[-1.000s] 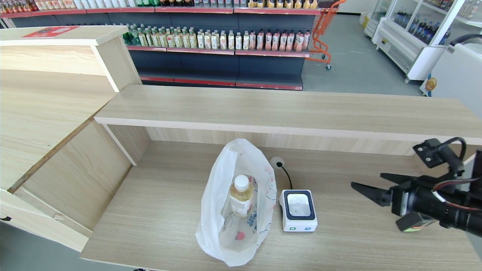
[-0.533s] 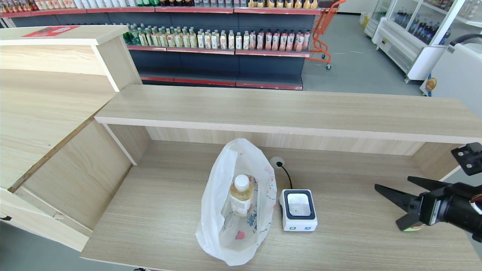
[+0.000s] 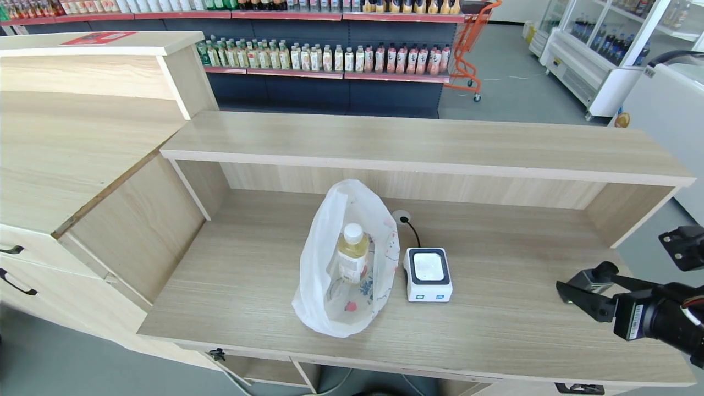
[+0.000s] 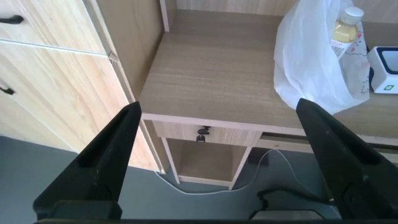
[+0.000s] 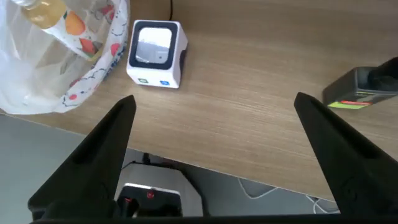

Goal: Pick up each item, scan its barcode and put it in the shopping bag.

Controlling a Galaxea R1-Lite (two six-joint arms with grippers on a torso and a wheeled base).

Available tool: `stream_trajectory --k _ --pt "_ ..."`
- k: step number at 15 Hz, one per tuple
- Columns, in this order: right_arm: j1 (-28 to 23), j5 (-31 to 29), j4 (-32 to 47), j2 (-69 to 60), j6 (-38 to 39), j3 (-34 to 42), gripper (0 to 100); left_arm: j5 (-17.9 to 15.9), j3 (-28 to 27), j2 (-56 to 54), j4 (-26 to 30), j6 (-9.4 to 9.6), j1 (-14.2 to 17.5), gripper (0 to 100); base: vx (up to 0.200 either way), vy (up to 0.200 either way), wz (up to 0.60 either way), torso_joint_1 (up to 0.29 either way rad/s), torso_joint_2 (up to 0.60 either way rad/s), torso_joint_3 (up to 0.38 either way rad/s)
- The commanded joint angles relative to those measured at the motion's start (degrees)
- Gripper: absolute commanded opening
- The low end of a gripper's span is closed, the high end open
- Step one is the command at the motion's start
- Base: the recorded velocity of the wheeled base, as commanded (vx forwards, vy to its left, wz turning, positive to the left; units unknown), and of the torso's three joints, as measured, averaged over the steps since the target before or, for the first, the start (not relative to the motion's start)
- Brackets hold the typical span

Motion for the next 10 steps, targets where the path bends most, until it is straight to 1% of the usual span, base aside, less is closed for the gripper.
stream_trajectory --k 1,2,3,4,8,10 --pt "-2.64 -3.22 0.00 3.42 -0.44 0.21 100 0.01 0.00 0.06 0.00 0.06 0.00 100 0.000 -0.200 0.00 0.017 0.00 -0.002" --pt "-3.96 -4.10 0.00 4.03 -0.70 0.30 100 0.01 0.00 0.06 0.00 0.14 0.00 100 0.000 -0.200 0.00 0.027 0.01 0.002" --pt "-6.77 -4.80 0.18 5.44 -3.69 0.83 100 0.01 0.00 0.06 0.00 0.23 0.00 100 0.000 -0.200 0.00 -0.002 0.00 -0.002" --pt "-7.91 -4.89 0.53 5.79 -5.62 1.18 100 0.01 0.00 -0.02 0.00 0.23 0.00 100 0.000 -0.200 0.00 0.007 0.00 -0.002" --pt "-8.35 -5.51 3.96 5.88 -6.50 1.36 100 0.10 0.00 -0.02 0.00 0.14 0.00 100 0.000 -0.200 0.00 0.005 0.00 0.004" --pt "-9.05 -6.12 5.45 7.11 -9.67 0.83 100 0.10 0.00 -0.02 0.00 0.23 0.00 100 0.000 -0.200 0.00 0.010 0.01 0.005"
